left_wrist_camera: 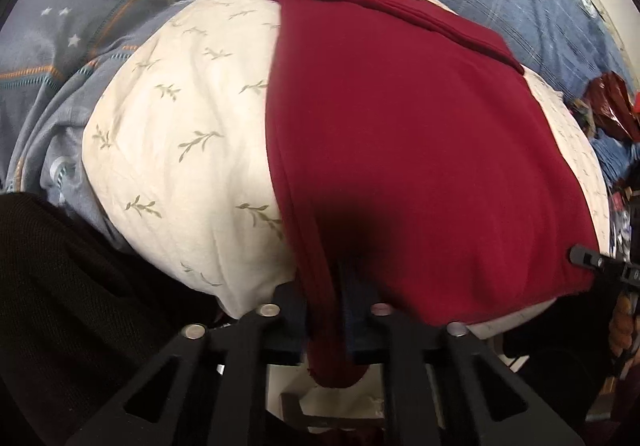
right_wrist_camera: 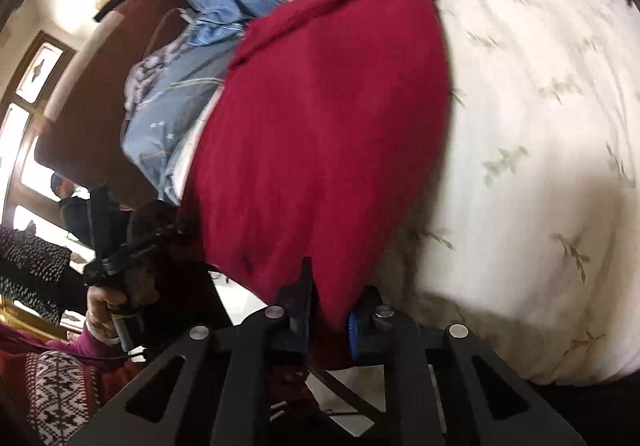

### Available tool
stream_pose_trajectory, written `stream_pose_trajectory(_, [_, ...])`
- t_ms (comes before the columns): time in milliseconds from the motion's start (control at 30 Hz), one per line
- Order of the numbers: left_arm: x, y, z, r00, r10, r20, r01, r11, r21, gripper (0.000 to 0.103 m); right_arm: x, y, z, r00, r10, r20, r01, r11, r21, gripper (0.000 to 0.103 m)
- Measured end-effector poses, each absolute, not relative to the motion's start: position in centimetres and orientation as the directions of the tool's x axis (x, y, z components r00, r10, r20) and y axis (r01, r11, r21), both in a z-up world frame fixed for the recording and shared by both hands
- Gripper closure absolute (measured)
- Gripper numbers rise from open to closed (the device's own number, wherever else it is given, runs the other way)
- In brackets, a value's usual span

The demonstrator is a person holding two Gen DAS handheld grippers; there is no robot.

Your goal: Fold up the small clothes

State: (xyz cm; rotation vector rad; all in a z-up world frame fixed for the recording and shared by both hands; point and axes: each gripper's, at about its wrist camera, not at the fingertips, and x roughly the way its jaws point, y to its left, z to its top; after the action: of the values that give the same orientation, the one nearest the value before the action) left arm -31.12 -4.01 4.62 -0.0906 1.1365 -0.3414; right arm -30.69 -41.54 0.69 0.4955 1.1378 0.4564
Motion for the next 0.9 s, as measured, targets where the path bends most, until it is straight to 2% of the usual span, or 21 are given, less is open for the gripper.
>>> stream_pose_trajectory(267, [-29.2,-2.0,9.4,0.441,-0.435,-0.785,0.273,0.898,-0.344,0.098,-28.5,-42.0,5.9,0.48,0.626,-0.614,-0.179,0.756,0.63,0.091])
stream_pose_trajectory(433, [-26.7,-0.8,11.2,0.53,-0.415,-0.74,0.248,0.91,-0.333,0.098,-26.0,-43.3,7.8,0.582,0.604,-0.544,-0.168,0.744,0.647,0.091])
stream_pose_trajectory(633, [-25.2,-2.4,12.1,0.606,-0.345,-0.717,0.238,0.938,-0.251,0.098,-23.4,-43.7,7.7,0.645,0.556,-0.524,-0.142,0.761,0.633,0.091])
stream_pose_trajectory(900, [-21.7,-4.0,11.4,0.628,-0.312,-0.713,0.21,0.95,-0.231,0.098,-20.6,-45.4,7.2,0.678,0.488,-0.551,-0.07,0.788,0.612,0.092])
